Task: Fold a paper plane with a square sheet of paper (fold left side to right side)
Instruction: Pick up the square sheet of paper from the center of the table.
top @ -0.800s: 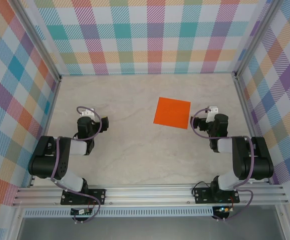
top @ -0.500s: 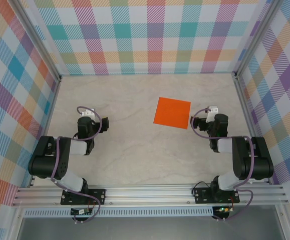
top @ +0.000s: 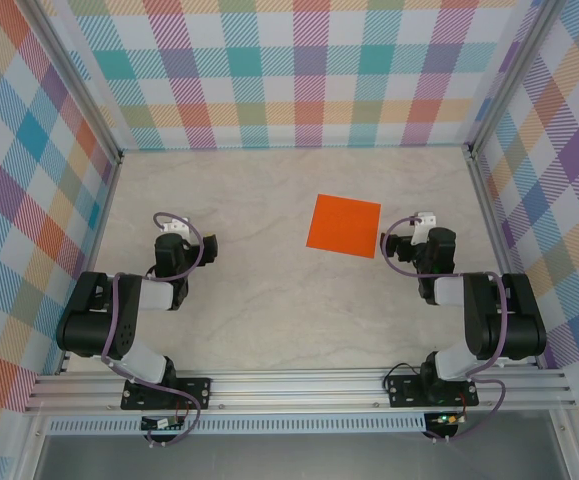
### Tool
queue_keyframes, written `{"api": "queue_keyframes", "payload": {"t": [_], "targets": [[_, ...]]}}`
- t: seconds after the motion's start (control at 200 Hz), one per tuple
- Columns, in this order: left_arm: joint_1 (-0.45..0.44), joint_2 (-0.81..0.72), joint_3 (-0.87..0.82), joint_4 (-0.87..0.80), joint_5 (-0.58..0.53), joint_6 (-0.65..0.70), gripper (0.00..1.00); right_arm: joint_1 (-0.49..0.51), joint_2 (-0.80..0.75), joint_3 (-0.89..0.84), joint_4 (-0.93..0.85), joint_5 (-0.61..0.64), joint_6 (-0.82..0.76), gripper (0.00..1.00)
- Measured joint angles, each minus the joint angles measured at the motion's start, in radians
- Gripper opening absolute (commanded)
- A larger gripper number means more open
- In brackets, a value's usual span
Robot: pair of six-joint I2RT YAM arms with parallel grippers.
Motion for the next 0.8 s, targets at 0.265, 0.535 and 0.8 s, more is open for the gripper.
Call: {"api": "queue_keyframes", "payload": {"t": [0.265,0.535,0.8], "targets": [[-0.015,-0.259,0.29,-0.527,-0.013,-0.174,1.0,-0.003,-0.167,0.209,-0.41,0.078,0.095,1.0],[-0.261,-0.033,0.633,-0.814,0.251,-0.425,1.0,0.043,-0.125,0.451,-0.789,0.084,0.229,1.0],[-0.519,0.459,1.04,-0.923,0.523,-0.554,0.98,0.1,0.259,0.802,-1.033,0.089,0.282,1.0]]}}
